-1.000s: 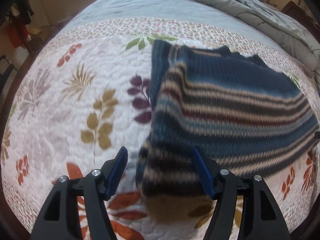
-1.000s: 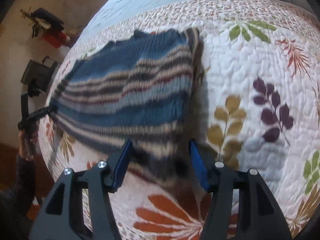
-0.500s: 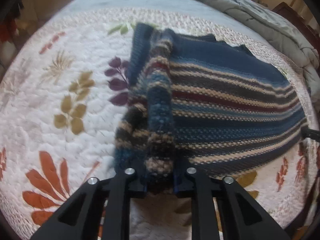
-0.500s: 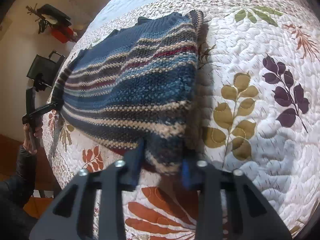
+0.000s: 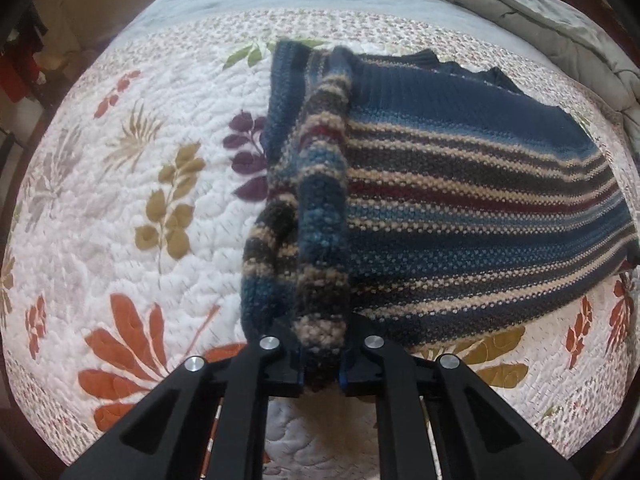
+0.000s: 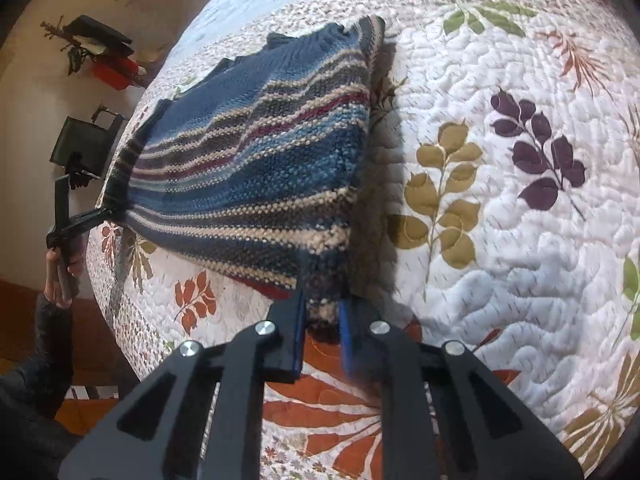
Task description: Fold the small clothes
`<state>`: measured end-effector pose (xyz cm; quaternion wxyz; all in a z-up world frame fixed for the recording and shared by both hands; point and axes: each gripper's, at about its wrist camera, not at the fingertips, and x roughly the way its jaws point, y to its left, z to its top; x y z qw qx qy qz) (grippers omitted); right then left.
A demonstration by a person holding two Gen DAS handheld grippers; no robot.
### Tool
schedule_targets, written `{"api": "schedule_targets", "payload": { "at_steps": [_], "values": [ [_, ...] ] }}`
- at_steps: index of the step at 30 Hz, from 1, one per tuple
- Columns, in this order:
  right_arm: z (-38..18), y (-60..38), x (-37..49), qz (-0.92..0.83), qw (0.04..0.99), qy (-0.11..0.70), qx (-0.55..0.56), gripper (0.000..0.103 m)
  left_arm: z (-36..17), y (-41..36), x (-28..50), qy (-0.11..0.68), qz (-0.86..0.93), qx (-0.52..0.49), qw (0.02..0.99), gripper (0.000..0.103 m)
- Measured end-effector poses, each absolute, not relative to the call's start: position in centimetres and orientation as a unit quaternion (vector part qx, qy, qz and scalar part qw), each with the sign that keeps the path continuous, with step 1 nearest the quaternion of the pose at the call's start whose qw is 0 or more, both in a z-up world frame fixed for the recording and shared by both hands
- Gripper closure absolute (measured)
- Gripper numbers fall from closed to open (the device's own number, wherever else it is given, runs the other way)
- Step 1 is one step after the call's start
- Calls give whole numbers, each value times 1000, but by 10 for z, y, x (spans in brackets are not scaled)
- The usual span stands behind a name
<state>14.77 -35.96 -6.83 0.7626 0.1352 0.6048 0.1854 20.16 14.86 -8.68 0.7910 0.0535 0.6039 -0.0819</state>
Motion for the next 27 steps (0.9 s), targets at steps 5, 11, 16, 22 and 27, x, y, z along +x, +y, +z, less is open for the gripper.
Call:
{"api": "schedule_targets", "payload": {
  "at_steps": [5, 11, 16, 22, 27],
  "values": [
    [-64, -369, 151, 177, 765, 604, 133, 65, -80, 156, 214, 615, -67, 26, 785, 83],
    [-37, -361, 190, 168, 792, 577, 111, 55, -45, 146, 253, 578, -58, 50, 813, 82],
    [-33, -335, 258, 169, 794, 576, 91, 55, -51, 107, 317, 577, -66, 96, 808, 81],
    [-50, -314, 320, 152, 786, 597, 62, 53, -78, 91, 356, 596, -82, 113, 791, 78],
    [-68, -314, 350, 142, 779, 607, 67, 52, -94, 81, 369, 604, -91, 126, 782, 71]
  ]
}}
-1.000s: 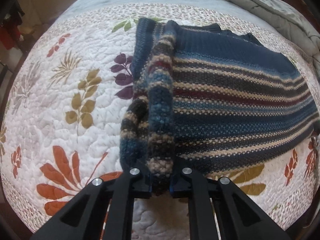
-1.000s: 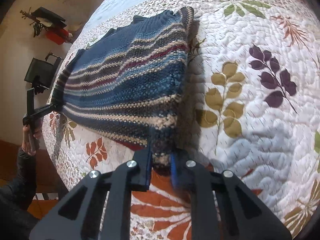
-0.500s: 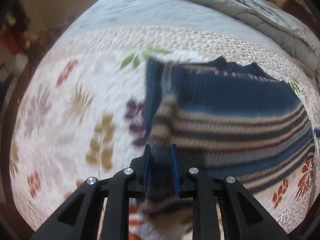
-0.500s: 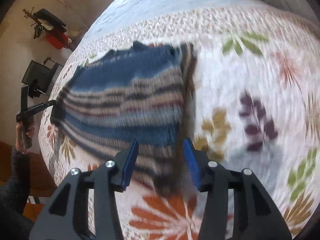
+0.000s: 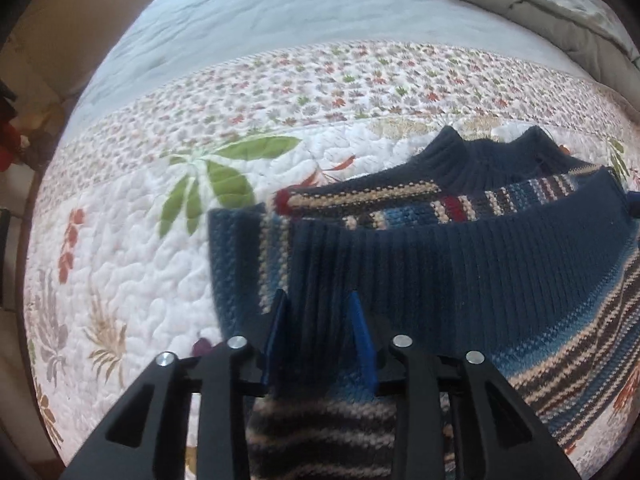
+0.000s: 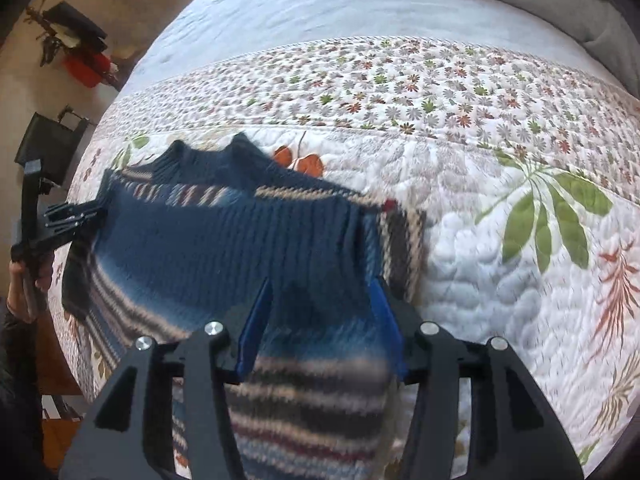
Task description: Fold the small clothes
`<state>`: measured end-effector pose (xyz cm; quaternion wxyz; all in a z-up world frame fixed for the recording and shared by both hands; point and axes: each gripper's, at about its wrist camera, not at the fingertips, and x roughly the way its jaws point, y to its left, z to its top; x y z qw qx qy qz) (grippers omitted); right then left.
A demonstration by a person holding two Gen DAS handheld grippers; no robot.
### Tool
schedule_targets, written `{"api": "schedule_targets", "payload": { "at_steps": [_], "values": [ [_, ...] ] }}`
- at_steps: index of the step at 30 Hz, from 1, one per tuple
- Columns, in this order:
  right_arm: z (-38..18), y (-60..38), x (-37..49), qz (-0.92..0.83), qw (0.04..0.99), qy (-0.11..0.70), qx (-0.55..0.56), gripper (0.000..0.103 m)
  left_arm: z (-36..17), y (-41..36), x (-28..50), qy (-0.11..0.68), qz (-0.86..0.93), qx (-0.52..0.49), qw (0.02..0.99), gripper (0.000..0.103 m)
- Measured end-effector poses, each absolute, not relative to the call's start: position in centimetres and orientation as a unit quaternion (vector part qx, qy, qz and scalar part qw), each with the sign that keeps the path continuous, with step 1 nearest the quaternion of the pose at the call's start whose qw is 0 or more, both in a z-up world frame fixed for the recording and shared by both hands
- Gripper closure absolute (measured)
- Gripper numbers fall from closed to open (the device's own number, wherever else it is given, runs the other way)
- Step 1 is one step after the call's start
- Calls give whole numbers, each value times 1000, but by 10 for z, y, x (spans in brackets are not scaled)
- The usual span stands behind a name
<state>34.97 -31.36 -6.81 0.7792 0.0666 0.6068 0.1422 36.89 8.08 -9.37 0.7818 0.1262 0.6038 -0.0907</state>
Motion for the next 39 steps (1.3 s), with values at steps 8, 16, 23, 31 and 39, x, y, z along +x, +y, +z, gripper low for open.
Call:
{"api": "schedule_targets", "payload": {
  "at_steps": [8, 16, 23, 31, 39],
  "values": [
    [-72, -303, 357, 181, 778, 597, 79, 93, -93, 79, 379, 597, -84, 102, 791, 96],
    [-30, -333, 362, 161, 823, 532, 116, 95, -48, 85, 393, 519, -62, 46, 851, 97],
    [-67, -344, 378, 109, 813, 559, 122, 95, -87, 80, 420, 552, -38, 58, 831, 97],
    [-99, -351, 375, 102, 804, 572, 129, 94, -117, 71, 412, 560, -36, 101, 822, 94],
    [-75, -327, 362, 99, 808, 575, 79, 58, -94, 76, 395, 570, -14, 87, 817, 44]
  ]
}}
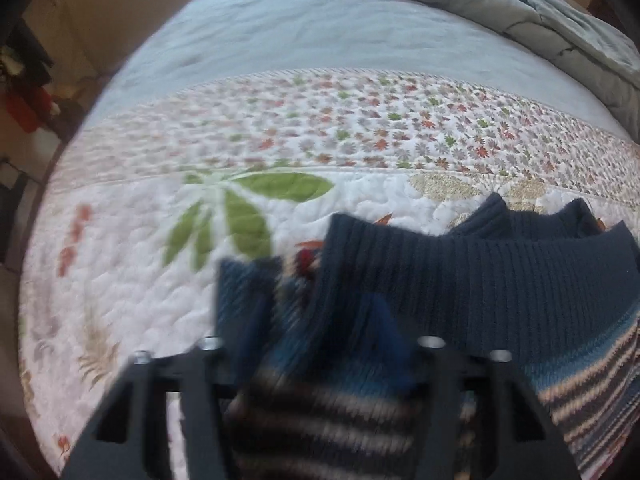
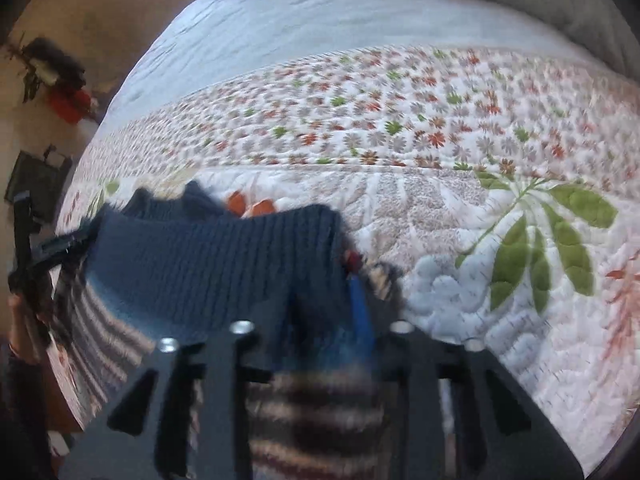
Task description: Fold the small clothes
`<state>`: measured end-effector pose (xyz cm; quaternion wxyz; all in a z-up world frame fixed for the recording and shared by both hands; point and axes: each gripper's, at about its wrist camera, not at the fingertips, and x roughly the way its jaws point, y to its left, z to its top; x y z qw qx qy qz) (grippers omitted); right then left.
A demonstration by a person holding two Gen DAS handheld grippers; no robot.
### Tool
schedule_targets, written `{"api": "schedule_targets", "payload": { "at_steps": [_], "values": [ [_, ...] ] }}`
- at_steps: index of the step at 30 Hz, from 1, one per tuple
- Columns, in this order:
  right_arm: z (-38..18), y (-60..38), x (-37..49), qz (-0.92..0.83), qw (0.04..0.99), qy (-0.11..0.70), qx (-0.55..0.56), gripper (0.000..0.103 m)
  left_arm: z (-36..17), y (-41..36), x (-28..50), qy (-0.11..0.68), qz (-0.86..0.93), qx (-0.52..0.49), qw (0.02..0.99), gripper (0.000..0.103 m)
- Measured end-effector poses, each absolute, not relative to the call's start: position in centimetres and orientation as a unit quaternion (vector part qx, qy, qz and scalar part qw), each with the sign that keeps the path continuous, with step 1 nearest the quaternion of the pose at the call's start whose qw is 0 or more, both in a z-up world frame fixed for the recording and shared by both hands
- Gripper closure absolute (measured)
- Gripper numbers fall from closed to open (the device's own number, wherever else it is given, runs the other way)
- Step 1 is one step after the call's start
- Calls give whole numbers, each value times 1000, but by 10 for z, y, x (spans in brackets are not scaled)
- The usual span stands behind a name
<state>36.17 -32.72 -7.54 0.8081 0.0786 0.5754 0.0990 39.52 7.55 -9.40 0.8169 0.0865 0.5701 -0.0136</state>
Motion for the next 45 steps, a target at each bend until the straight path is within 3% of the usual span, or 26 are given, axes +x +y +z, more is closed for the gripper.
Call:
{"api": "schedule_targets", "payload": {
  "at_steps": [3, 4, 6, 16, 21, 25, 36, 38, 43, 45],
  "values": [
    [-58, -322, 338, 102, 812, 572, 54, 52, -73, 73, 353, 550, -12, 120, 826, 38],
    [-52, -320, 324, 104, 812, 571, 57, 42, -69, 73, 340, 548, -19, 120, 828, 37],
    [-47, -321, 306, 98, 813, 571, 62, 34, -61, 72, 310, 541, -20, 124, 832, 37],
    [-59, -328, 216, 86, 798, 588, 102, 21, -39, 65, 214, 503, -27, 114, 856, 36],
    [-86, -325, 190, 121, 771, 614, 120, 19, -44, 65, 195, 508, -35, 100, 855, 36],
    [-95, -326, 183, 133, 771, 607, 138, 11, -47, 64, 191, 511, -35, 101, 853, 36],
    [-93, -320, 205, 155, 755, 612, 177, 11, -77, 89, 205, 537, -3, 104, 837, 29],
    [-95, -319, 207, 164, 751, 611, 190, 17, -84, 93, 206, 543, -2, 98, 834, 28],
    [-95, -320, 205, 153, 756, 614, 170, 43, -93, 98, 208, 552, -7, 81, 830, 25],
    [-94, -327, 202, 160, 753, 611, 184, 44, -94, 100, 210, 556, -10, 73, 828, 25]
  ]
}}
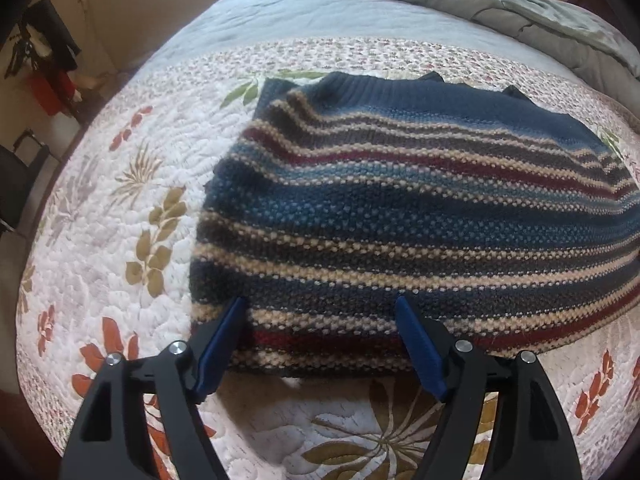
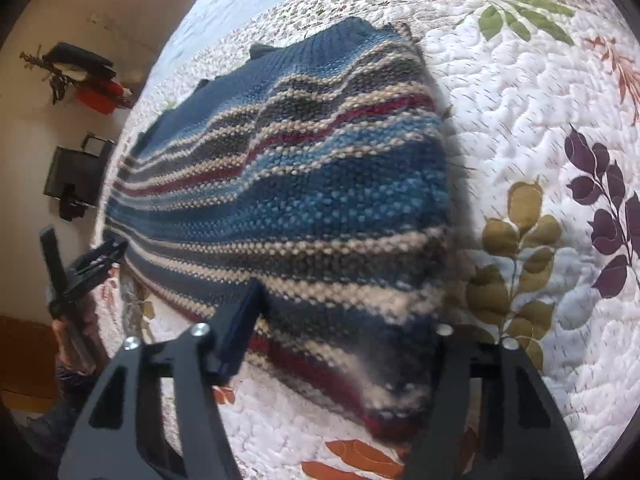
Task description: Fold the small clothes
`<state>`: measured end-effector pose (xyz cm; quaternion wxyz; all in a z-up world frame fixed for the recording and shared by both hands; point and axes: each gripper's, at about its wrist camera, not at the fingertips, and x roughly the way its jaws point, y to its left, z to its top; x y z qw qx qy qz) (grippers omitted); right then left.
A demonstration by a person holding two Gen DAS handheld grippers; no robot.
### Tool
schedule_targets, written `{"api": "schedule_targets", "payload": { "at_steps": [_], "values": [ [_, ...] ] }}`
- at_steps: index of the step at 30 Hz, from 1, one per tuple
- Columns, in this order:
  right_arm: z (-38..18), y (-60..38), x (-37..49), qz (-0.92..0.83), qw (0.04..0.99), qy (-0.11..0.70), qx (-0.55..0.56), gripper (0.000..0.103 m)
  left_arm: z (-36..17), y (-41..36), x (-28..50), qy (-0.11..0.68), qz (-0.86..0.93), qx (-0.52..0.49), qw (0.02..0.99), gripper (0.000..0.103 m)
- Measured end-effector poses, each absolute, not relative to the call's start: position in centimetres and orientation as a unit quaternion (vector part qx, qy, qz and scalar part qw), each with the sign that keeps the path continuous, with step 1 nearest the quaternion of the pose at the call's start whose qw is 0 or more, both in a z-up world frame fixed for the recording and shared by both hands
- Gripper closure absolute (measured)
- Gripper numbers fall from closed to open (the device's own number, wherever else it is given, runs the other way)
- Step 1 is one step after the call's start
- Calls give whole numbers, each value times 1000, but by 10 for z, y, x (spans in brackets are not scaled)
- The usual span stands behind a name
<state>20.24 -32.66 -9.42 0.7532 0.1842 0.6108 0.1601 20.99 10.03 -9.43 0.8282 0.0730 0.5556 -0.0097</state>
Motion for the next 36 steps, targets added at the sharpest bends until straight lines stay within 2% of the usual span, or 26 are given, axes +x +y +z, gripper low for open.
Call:
{"api": "schedule_targets", "payload": {
  "at_steps": [9, 11, 14, 15, 16, 22, 30, 36],
  "values": [
    [-103, -346, 206, 173, 720, 633, 226, 32, -95, 107, 212, 563, -17, 54, 825, 24],
    [-104, -343, 204, 180, 720, 634, 217, 34, -96, 109, 212, 565, -18, 51, 823, 24],
    [-101, -336, 200, 191, 722, 633, 205, 57, -98, 109, 212, 566, -17, 53, 823, 23],
    [-100, -335, 198, 193, 721, 632, 208, 71, -98, 108, 212, 566, -17, 55, 822, 23],
    [-100, -335, 196, 202, 716, 631, 220, 75, -99, 108, 212, 568, -16, 55, 821, 23],
    [-88, -339, 177, 187, 727, 625, 213, 82, -96, 112, 213, 581, -15, 38, 813, 23],
    [-62, -359, 146, 182, 737, 613, 221, 83, -75, 135, 197, 590, -29, -8, 807, 23],
    [-58, -394, 119, 148, 738, 619, 224, 83, -68, 150, 192, 581, -1, 17, 814, 21]
  ]
}}
